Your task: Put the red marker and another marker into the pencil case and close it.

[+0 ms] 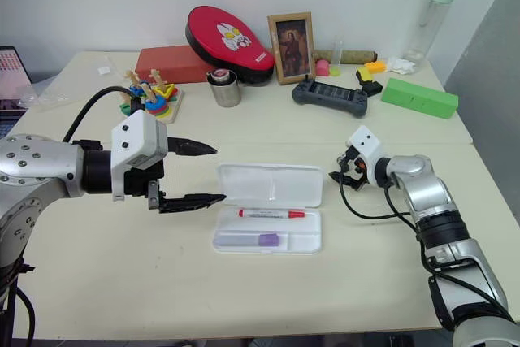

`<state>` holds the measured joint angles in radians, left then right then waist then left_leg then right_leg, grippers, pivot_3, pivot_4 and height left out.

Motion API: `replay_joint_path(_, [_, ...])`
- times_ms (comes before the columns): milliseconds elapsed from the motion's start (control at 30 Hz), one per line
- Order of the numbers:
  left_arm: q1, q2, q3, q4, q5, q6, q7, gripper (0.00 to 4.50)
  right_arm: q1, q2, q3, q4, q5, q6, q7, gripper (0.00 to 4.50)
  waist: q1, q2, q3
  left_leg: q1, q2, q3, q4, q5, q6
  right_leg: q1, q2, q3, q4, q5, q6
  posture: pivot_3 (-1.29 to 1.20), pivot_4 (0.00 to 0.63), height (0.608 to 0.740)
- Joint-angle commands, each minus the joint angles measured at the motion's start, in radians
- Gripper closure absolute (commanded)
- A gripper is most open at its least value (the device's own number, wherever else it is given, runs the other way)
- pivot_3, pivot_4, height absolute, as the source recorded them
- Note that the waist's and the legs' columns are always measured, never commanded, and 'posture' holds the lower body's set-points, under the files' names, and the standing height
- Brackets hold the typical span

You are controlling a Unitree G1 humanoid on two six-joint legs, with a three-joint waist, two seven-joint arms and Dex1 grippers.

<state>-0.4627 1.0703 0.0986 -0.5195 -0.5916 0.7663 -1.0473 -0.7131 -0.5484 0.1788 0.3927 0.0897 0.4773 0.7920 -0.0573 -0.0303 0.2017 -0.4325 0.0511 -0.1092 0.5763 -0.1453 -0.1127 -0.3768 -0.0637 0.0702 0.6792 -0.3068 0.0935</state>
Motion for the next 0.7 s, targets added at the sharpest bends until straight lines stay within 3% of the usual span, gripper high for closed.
replay_joint_path(33, [0.007,0.019,0.042,-0.034,-0.011,0.003,0.012,0.01,-0.027,0.008,-0.034,0.038,-0.003,0.078,-0.031,0.0,0.0,0.0,0.0,0.0,0.0,0.0,0.0,0.0,0.0,0.0,0.0,0.0,0.0,0.0,0.0,0.0,0.15,0.74])
replay_joint_path(133, [0.006,0.02,0.041,-0.035,-0.013,0.005,0.017,0.01,-0.028,0.019,-0.056,0.053,0.021,0.135,-0.033,0.0,0.0,0.0,0.0,0.0,0.0,0.0,0.0,0.0,0.0,0.0,0.0,0.0,0.0,0.0,0.0,0.0,0.15,0.74])
replay_joint_path(233, [0.007,0.019,0.036,-0.033,-0.009,0.003,0.019,0.0,-0.034,0.032,-0.08,0.051,0.041,0.193,-0.032,0.44,0.002,0.0,0.0,0.001,0.0,0.0,0.001,0.0,0.0,0.001,0.0,0.0,0.0,0.0,0.0,0.0,0.15,0.74])
replay_joint_path(700, [0.004,0.001,0.024,-0.036,-0.011,-0.001,0.034,0.0,-0.029,0.026,-0.078,-0.014,0.041,0.216,-0.017,3.77,-0.001,0.0,0.0,0.001,0.0,0.0,0.001,0.0,0.0,0.001,0.0,0.0,0.0,0.0,0.0,0.0,0.15,0.74])
